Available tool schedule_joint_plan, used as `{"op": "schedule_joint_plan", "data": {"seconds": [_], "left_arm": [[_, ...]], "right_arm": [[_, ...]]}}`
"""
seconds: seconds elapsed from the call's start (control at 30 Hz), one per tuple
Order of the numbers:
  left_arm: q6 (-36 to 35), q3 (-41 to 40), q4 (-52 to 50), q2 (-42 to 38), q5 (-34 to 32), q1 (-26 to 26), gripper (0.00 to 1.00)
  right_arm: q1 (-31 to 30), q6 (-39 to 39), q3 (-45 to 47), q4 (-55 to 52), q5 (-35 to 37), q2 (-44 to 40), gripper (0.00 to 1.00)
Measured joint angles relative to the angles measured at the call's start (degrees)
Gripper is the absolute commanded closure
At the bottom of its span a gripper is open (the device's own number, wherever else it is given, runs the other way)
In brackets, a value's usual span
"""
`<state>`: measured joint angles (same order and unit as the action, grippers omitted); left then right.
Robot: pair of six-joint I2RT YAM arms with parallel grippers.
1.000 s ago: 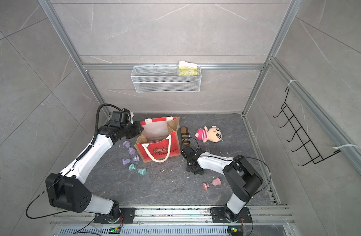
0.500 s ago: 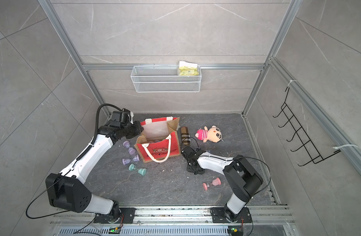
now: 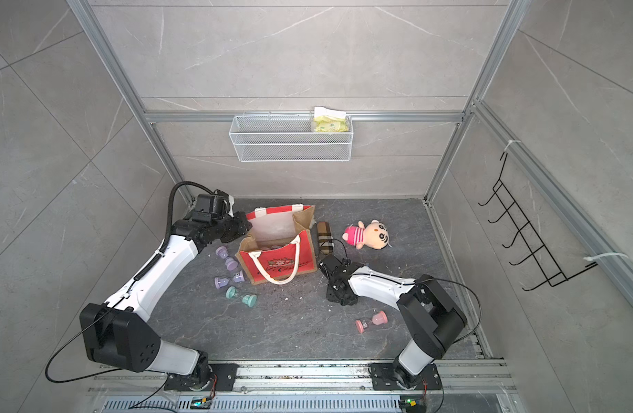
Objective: Put the hourglass into the canvas bag
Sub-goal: Pick up the hourglass from the center of the board.
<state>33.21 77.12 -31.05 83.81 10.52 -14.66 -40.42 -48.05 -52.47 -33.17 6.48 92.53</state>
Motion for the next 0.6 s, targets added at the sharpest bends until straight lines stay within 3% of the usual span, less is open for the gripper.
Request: {"op": "schedule_joint_plan", "data": {"seconds": [0.6], "left_arm": [[0.00, 0.22, -0.39, 0.00, 0.04, 0.00, 1.00]], "right_arm": [[0.00, 4.22, -0.70, -3.85, 0.92, -11.67, 0.86]]}}
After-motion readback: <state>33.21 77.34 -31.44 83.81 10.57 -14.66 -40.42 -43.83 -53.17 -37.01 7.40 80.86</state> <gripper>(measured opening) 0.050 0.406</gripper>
